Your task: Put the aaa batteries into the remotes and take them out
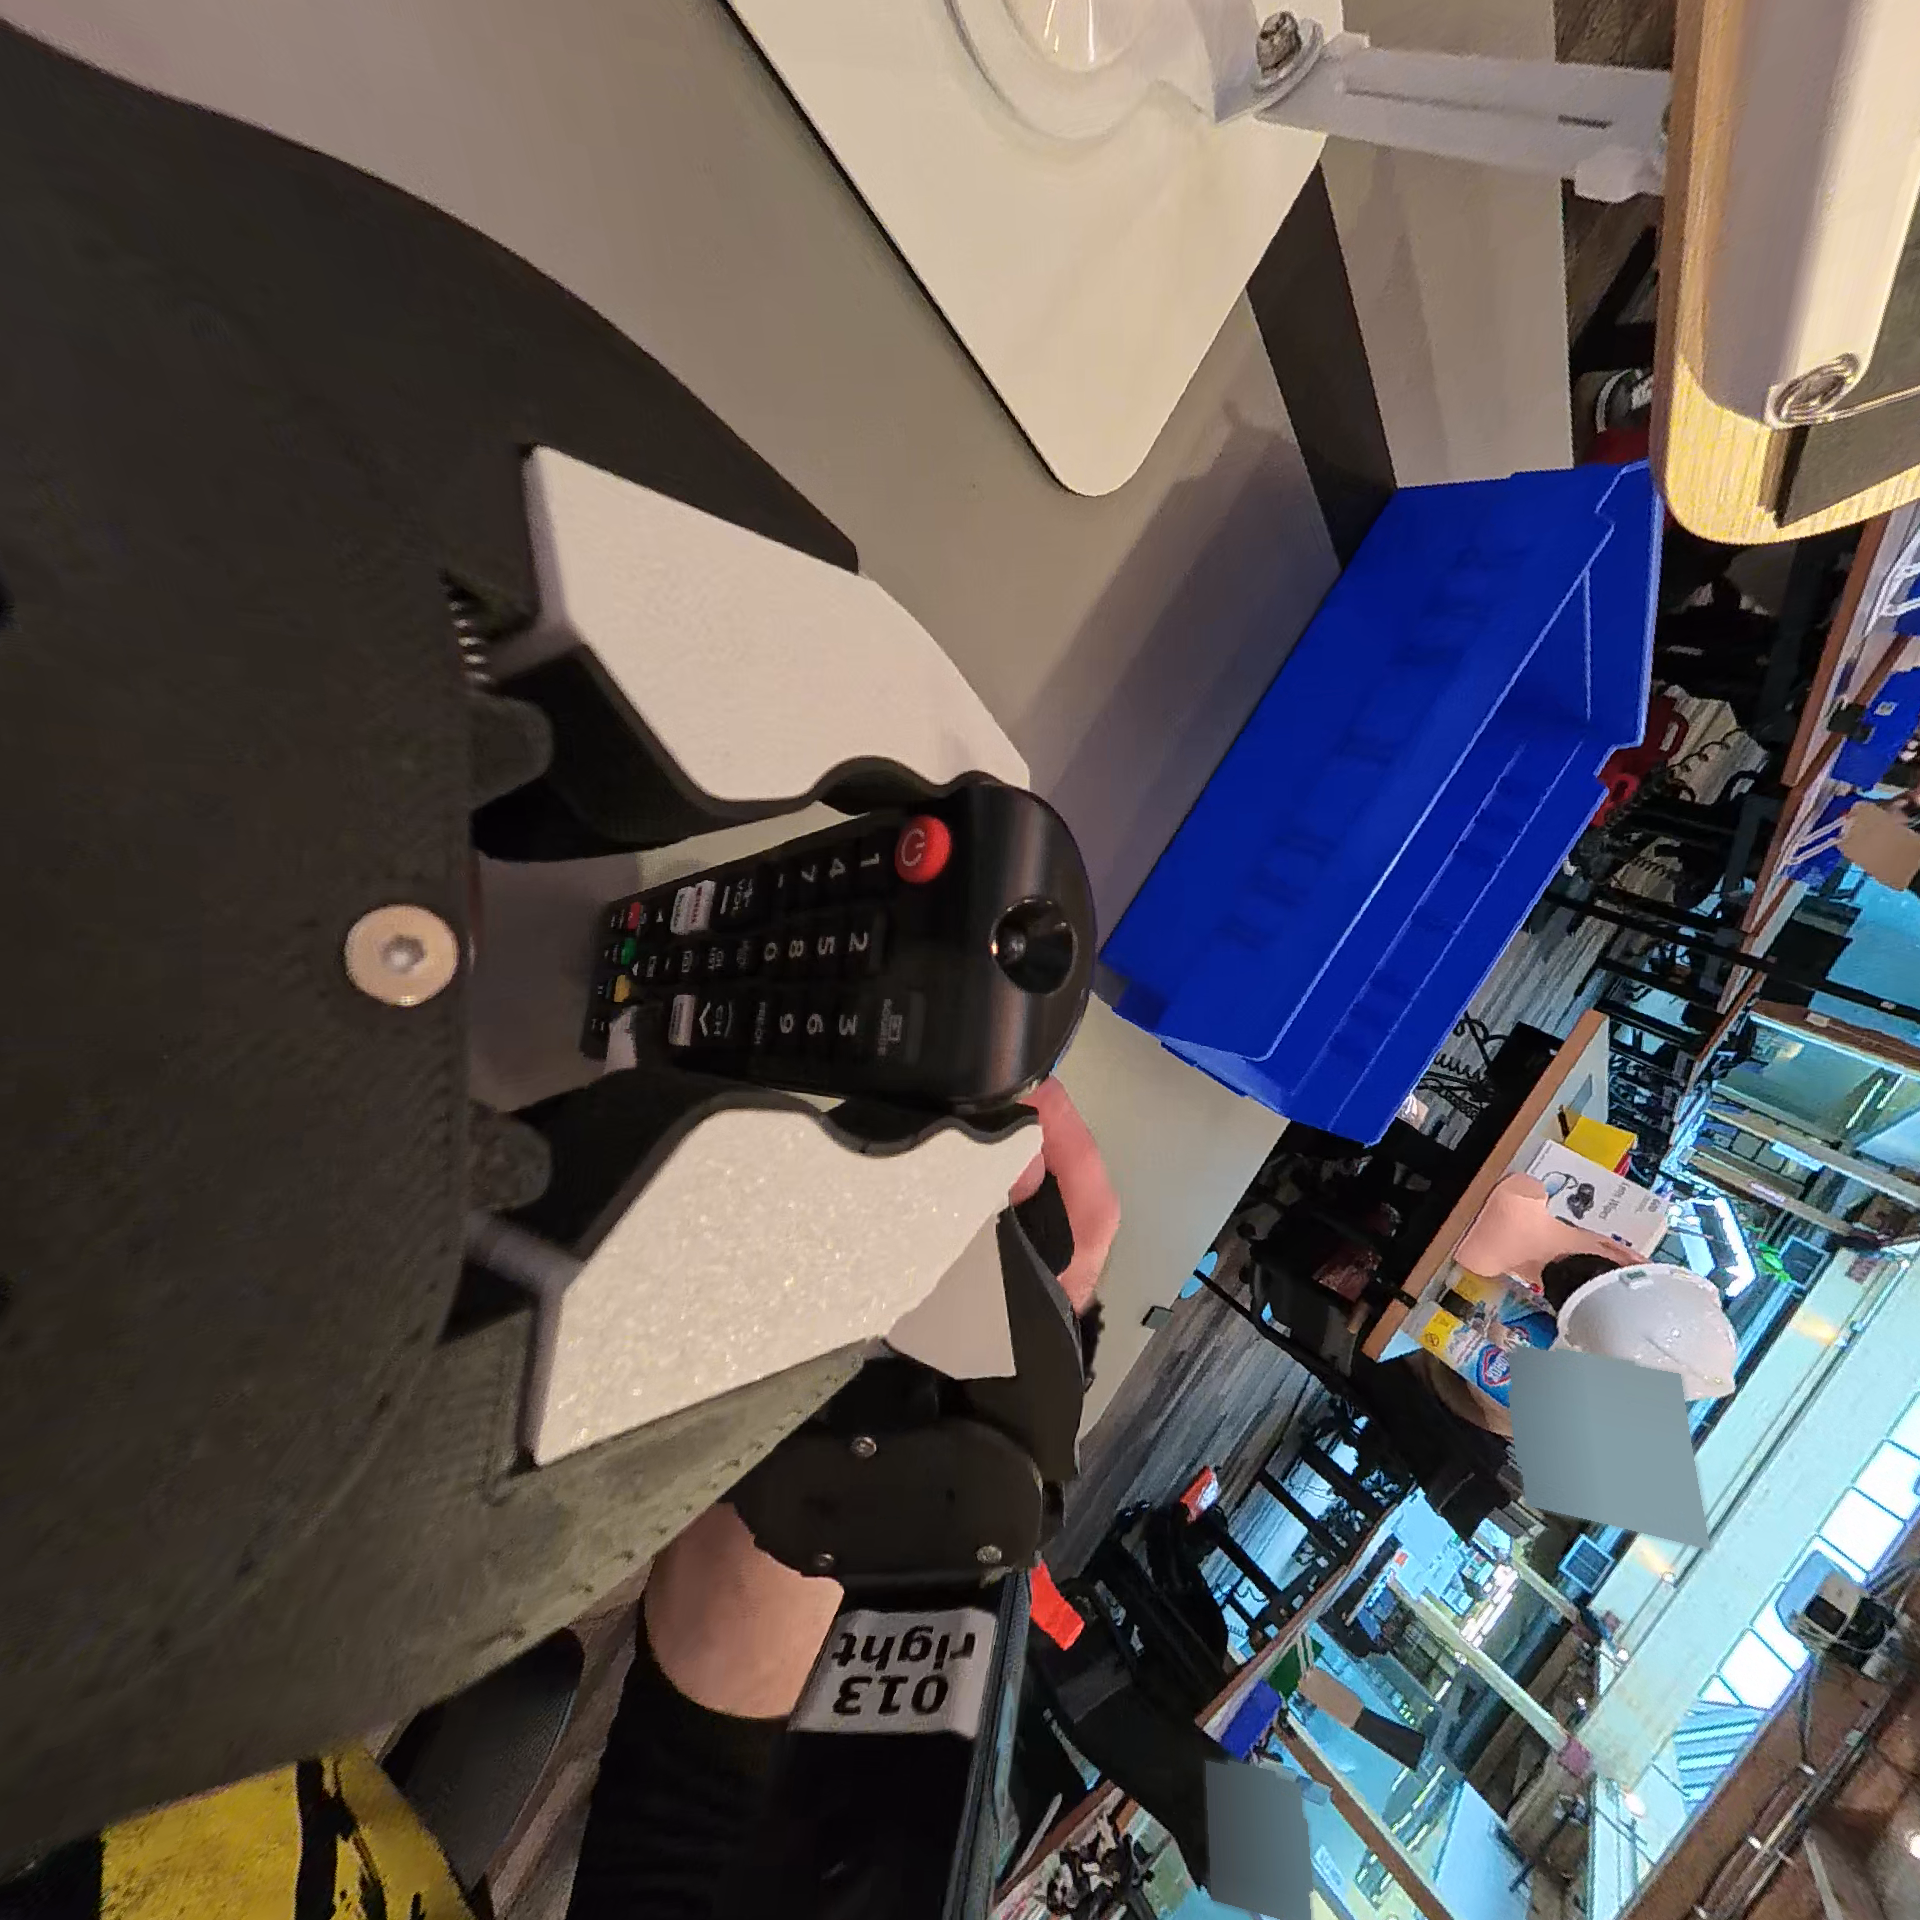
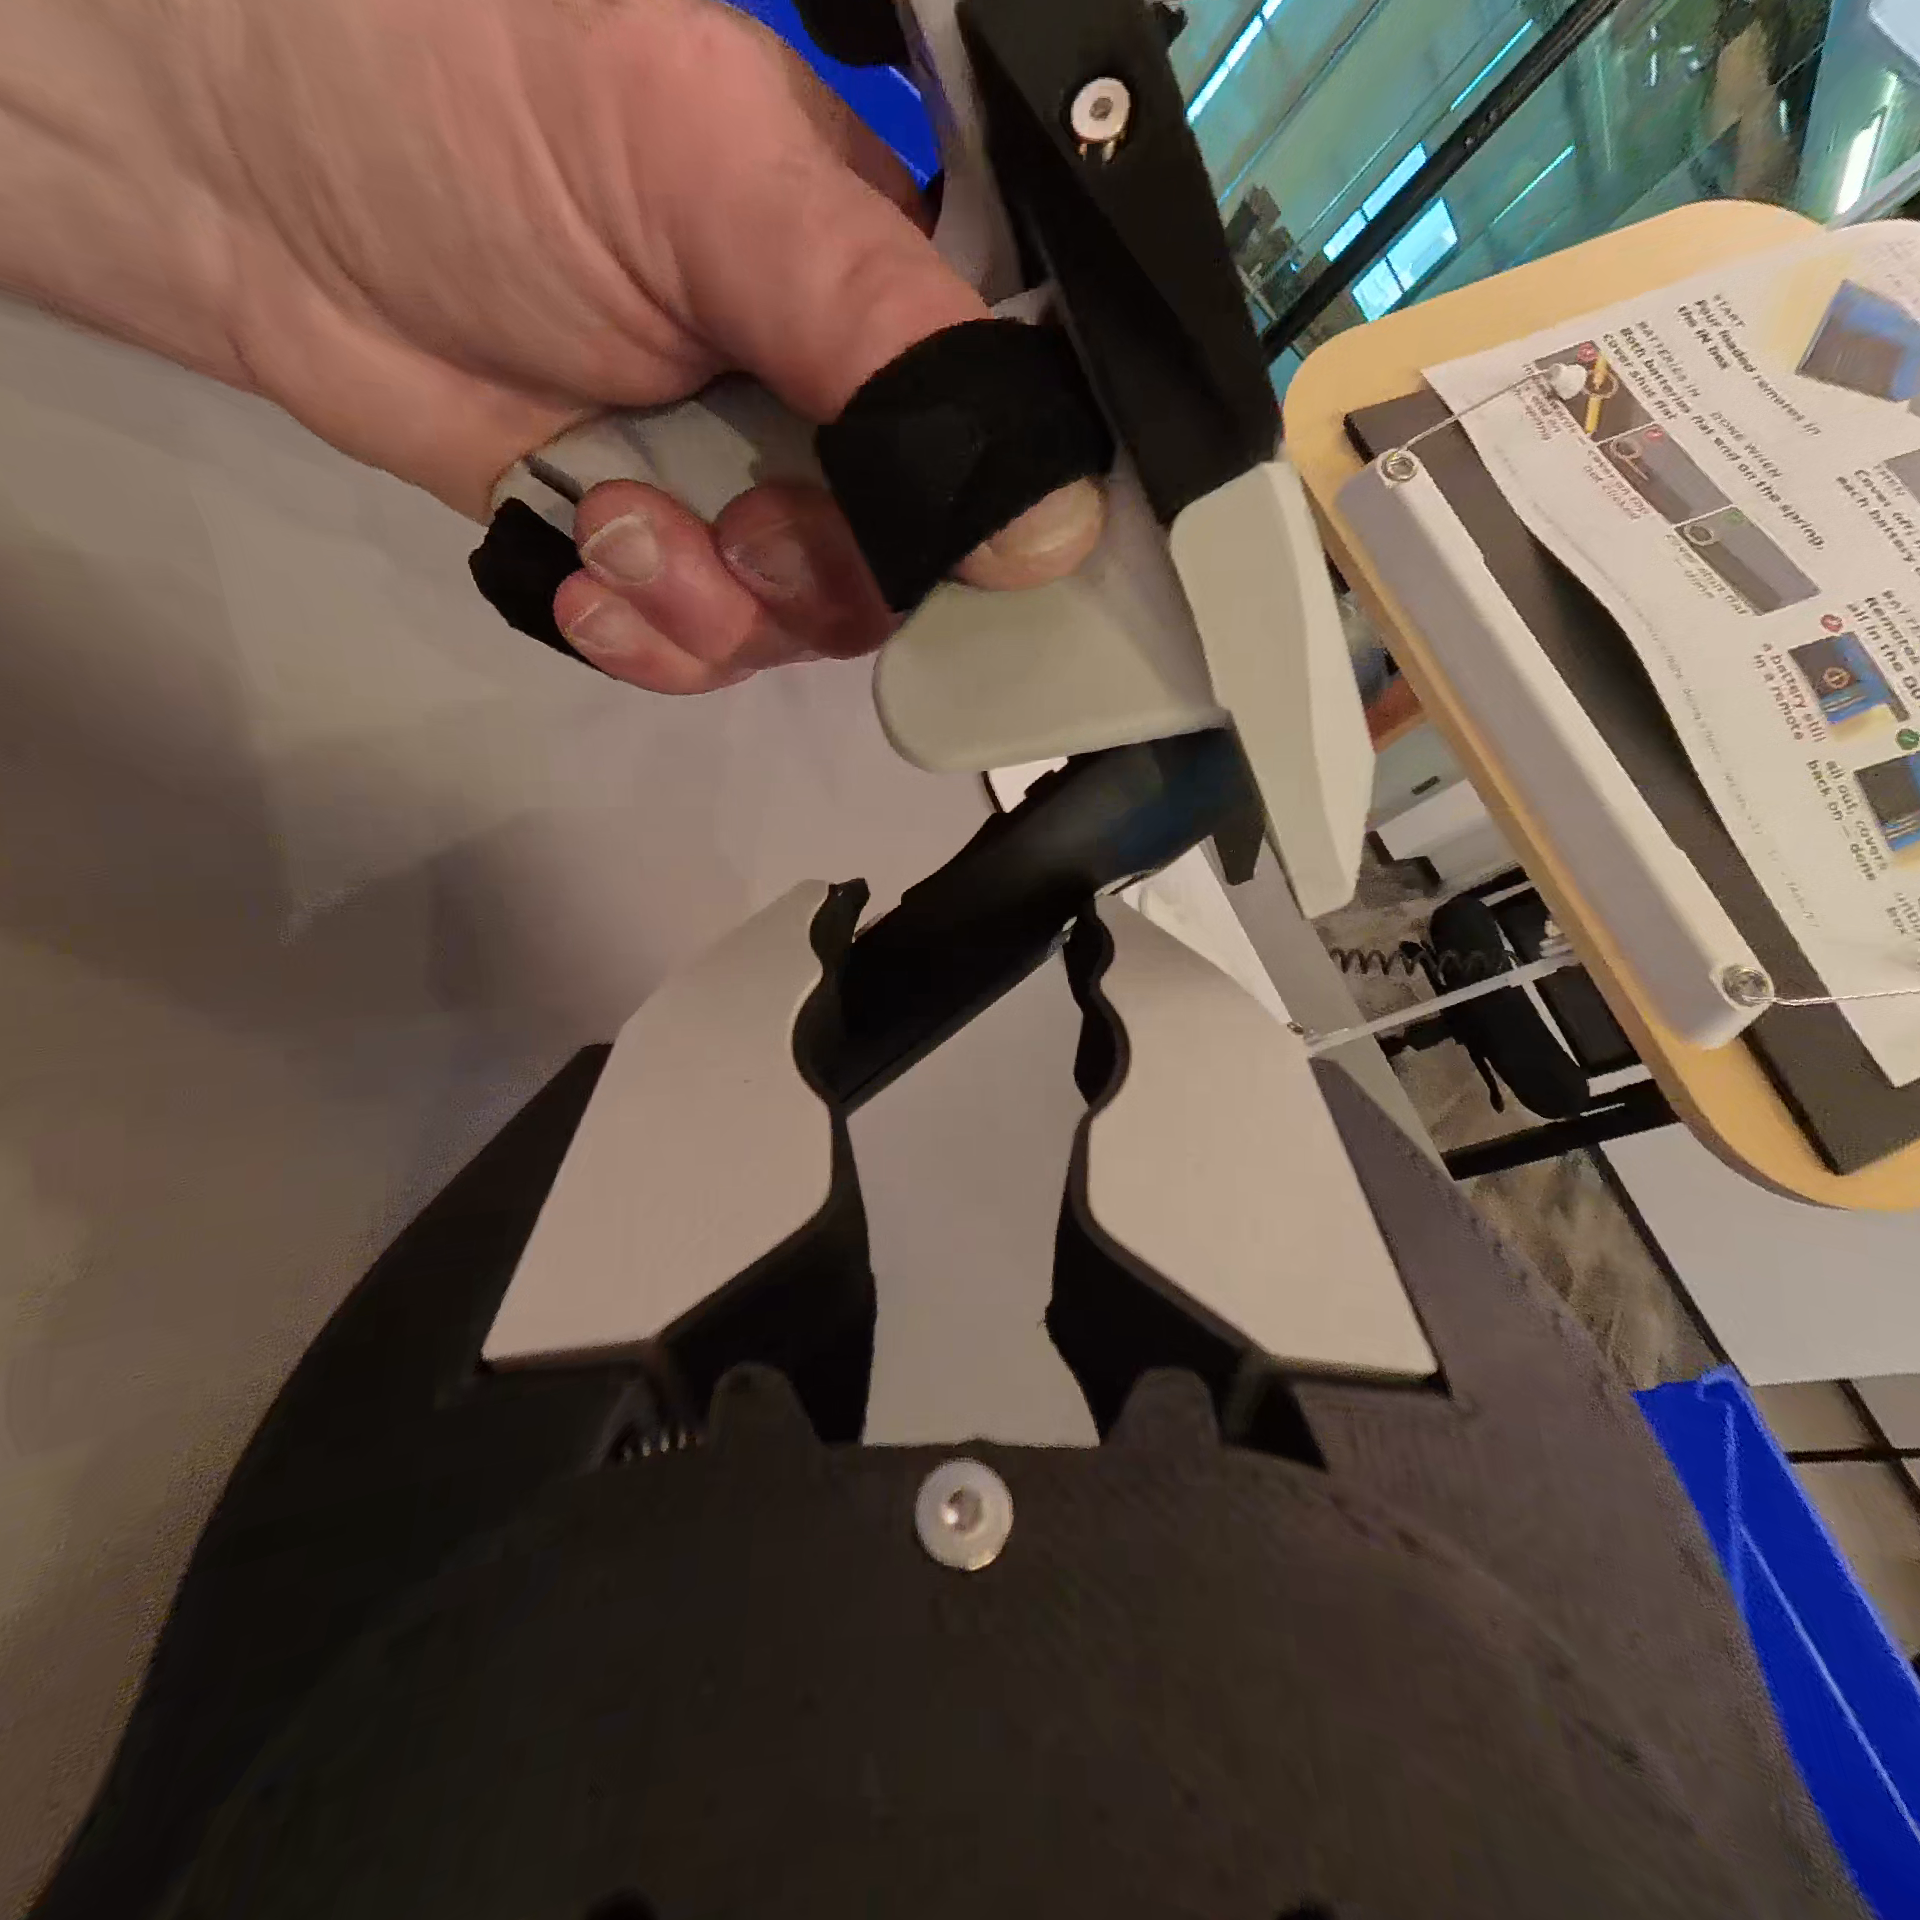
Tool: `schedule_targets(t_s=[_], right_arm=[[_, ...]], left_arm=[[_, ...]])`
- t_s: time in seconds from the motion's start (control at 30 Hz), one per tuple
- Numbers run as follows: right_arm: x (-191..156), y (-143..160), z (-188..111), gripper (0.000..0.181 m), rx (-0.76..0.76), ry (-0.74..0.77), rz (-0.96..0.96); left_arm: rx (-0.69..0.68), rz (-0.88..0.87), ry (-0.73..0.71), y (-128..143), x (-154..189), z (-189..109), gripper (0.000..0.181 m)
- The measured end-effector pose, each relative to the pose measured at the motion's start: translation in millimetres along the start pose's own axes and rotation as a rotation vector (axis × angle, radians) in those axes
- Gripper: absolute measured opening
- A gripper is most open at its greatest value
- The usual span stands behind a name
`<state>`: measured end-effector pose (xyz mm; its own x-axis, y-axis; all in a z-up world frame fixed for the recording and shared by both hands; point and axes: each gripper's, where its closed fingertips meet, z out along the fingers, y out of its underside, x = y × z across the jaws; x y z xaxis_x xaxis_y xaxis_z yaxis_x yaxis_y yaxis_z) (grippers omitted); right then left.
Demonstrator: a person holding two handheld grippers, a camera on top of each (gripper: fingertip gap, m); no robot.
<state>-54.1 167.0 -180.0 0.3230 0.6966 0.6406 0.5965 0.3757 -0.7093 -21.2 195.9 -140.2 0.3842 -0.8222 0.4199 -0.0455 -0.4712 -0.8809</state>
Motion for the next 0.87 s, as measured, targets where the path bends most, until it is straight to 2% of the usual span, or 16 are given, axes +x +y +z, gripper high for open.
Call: schedule_targets(t_s=[0.37,0.73,0.8,0.83,0.87], right_arm=[[-1.3,-0.9,6.3,0.033,-0.082,-0.068,-0.126],[-5.7,4.1,7.4,0.034,-0.106,-0.14,-0.086],[-23.7,-2.1,6.5,0.032,-0.092,-0.248,-0.066],[-61.2,-1.8,8.3,0.02,-0.093,-0.411,-0.104],[-99.4,4.8,9.5,0.0,-0.136,-0.56,-0.181]], left_arm=[[0.034,-0.039,0.004,0.3,-6.0,-3.1,0.054],[0.039,-0.056,0.013,3.3,-10.5,-1.9,0.054],[0.005,-0.061,0.04,13.3,-6.0,5.7,0.053],[-0.114,0.125,0.036,32.5,13.0,23.9,0.052],[-0.166,0.293,0.011,38.7,34.5,41.5,0.053]])
